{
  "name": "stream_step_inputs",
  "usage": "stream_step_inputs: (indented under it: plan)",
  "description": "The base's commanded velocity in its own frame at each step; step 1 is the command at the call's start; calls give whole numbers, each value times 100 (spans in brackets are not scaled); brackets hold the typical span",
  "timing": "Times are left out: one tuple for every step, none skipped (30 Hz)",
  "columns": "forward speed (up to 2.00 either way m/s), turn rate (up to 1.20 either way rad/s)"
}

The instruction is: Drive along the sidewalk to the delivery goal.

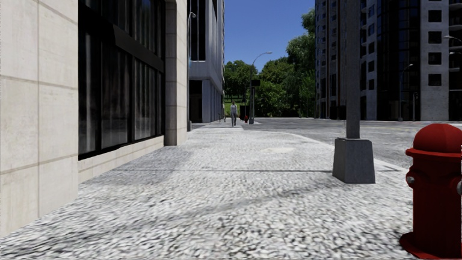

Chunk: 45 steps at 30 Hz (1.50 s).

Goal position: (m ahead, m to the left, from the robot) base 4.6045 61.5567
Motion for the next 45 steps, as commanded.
stream_step_inputs:
  plan:
    - [200,0]
    - [200,0]
    - [200,0]
    - [200,0]
    - [200,0]
    - [200,0]
    - [200,0]
    - [200,0]
    - [200,0]
    - [200,0]
    - [200,0]
    - [200,0]
    - [200,0]
    - [200,0]
    - [200,0]
    - [200,0]
    - [200,0]
    - [200,0]
    - [200,0]
    - [200,0]
    - [200,0]
    - [200,0]
    - [200,0]
    - [200,0]
    - [200,0]
    - [200,0]
    - [200,0]
    - [200,0]
    - [200,0]
    - [200,0]
    - [200,0]
    - [200,0]
    - [200,0]
    - [200,0]
    - [200,0]
    - [200,0]
    - [200,0]
    - [200,0]
    - [200,0]
    - [200,0]
    - [200,0]
    - [200,0]
    - [200,0]
    - [200,0]
    - [200,0]
